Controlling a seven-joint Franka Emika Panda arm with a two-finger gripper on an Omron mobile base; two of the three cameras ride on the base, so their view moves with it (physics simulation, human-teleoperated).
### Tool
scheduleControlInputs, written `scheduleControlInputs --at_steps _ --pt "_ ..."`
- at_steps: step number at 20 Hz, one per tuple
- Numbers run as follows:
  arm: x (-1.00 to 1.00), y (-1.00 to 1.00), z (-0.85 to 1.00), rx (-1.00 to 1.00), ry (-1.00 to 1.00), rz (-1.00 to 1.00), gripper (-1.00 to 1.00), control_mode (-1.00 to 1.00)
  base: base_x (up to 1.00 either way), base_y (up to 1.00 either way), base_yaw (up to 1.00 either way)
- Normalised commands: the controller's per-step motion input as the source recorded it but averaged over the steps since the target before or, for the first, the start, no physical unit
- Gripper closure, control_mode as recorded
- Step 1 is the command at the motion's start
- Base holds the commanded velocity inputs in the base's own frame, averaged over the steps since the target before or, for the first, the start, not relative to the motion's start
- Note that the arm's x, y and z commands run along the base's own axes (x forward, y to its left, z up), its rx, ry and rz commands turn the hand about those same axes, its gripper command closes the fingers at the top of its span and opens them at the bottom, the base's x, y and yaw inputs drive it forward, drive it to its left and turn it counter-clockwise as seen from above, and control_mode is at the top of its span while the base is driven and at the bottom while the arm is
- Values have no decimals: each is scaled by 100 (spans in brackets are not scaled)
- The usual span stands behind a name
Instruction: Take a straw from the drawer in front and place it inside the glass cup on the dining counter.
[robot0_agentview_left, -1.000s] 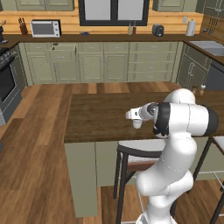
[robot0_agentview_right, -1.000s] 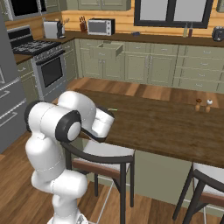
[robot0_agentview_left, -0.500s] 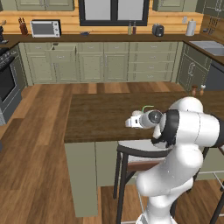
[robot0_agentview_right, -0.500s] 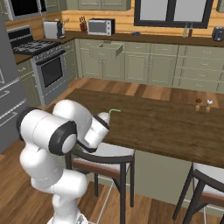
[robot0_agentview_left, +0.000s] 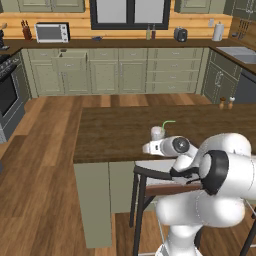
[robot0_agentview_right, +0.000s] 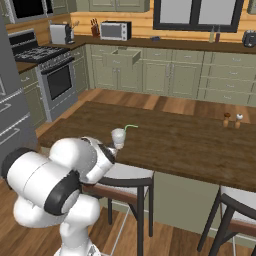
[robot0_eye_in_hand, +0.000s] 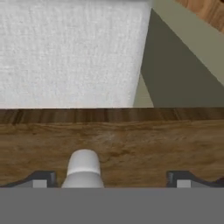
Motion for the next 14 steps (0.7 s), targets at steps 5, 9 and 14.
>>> scheduleControlInputs --at_steps 5,9,14 --pt "-67 0 100 6 15 0 -100 -100 0 0 0" --pt "-69 7 100 6 13 0 -100 -100 0 0 0" --pt "-74 23 100 0 10 0 -100 -100 0 0 0"
